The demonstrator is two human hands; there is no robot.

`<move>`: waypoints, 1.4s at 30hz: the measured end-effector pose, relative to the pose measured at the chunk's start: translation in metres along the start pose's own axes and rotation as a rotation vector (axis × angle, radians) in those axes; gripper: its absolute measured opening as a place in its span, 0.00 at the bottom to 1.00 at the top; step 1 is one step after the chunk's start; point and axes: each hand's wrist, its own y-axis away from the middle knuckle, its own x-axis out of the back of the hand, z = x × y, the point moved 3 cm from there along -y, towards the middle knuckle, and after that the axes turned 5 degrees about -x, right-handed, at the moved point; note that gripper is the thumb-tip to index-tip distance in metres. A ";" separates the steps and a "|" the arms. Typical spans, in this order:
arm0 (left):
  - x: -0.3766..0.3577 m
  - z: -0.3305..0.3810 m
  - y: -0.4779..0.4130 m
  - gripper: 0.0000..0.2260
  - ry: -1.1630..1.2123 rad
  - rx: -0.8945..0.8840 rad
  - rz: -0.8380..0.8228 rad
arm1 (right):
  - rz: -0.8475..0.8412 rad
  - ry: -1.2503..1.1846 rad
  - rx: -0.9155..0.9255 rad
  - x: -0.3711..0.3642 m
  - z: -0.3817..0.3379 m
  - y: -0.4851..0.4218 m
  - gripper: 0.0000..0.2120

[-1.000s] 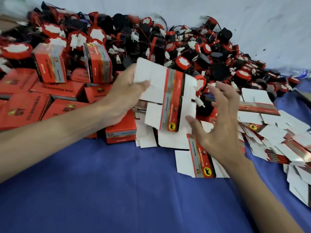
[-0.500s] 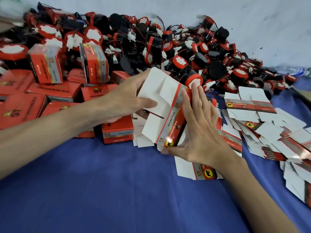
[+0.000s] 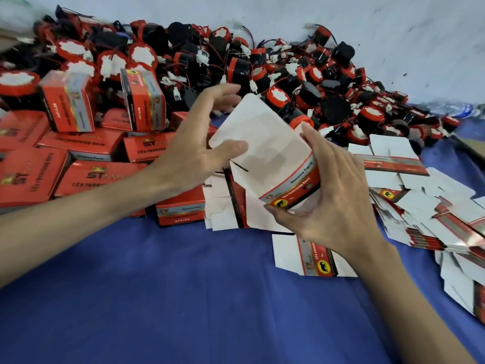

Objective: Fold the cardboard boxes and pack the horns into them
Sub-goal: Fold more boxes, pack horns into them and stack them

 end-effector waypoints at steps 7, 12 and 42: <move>-0.006 0.003 0.003 0.49 0.061 -0.089 -0.082 | 0.096 -0.193 -0.167 0.002 -0.005 0.002 0.49; -0.004 0.000 0.001 0.56 0.163 -0.012 -0.047 | 0.069 -0.726 -0.515 -0.009 -0.004 0.005 0.38; -0.005 0.020 0.007 0.18 -0.005 -0.187 -0.170 | -0.293 -0.854 -0.221 -0.016 0.001 0.004 0.52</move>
